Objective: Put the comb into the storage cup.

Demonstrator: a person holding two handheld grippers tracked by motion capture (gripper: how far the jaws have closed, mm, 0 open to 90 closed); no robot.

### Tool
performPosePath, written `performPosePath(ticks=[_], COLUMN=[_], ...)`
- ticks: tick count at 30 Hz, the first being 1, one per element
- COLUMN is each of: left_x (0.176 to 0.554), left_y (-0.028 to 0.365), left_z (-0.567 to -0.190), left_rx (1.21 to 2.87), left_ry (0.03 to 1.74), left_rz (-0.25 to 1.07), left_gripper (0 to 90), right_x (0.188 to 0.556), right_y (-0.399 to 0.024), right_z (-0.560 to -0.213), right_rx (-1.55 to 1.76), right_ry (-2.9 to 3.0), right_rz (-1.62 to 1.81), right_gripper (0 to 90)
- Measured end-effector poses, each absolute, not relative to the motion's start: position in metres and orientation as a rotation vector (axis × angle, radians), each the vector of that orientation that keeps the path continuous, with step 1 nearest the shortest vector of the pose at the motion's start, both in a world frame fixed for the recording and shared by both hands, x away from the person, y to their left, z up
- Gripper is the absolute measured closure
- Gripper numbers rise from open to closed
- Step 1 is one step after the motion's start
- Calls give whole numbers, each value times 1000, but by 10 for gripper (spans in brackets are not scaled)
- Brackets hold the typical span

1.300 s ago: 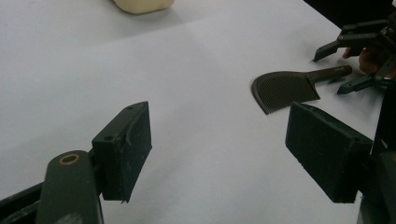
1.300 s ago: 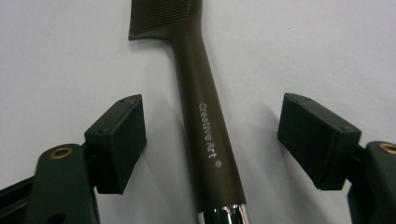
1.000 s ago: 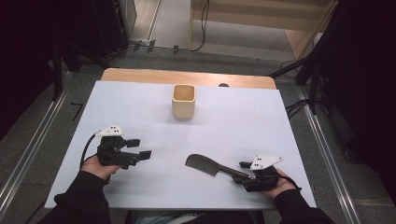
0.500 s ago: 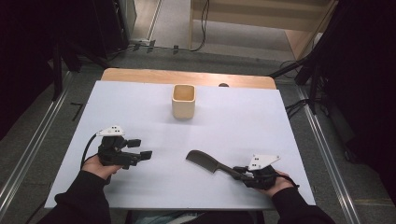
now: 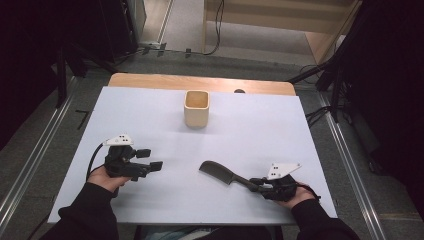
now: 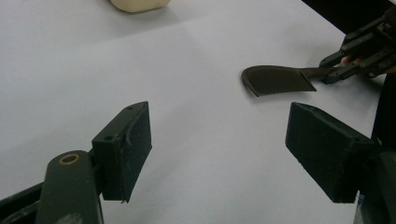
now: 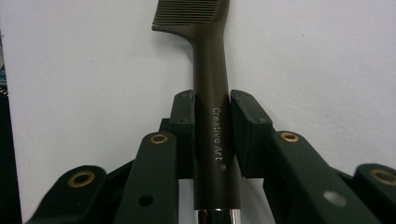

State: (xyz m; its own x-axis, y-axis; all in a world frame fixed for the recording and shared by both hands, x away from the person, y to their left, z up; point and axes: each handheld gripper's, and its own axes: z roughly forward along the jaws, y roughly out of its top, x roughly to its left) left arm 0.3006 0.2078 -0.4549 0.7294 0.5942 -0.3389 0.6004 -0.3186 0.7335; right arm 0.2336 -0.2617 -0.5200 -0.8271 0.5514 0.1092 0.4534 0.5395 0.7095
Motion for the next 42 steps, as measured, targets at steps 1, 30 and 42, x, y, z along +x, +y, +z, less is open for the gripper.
performPosePath(ticks=[1,30,42], left_x=[301,303,305], left_y=[208,206,196], left_z=[-455,-456,-458], left_rx=[2005,2008,2038], left_ry=[908,930,935], left_rz=[-8,-29,-58], left_gripper=[229,229,229], right_x=[234,240,246], right_y=[-262,-277,-274], right_z=[-520,-490,-477], right_rx=[869,1115,1305], right_ry=[2644,2494,2348], right_rz=[1163,1313,1347], right_gripper=[702,703,703])
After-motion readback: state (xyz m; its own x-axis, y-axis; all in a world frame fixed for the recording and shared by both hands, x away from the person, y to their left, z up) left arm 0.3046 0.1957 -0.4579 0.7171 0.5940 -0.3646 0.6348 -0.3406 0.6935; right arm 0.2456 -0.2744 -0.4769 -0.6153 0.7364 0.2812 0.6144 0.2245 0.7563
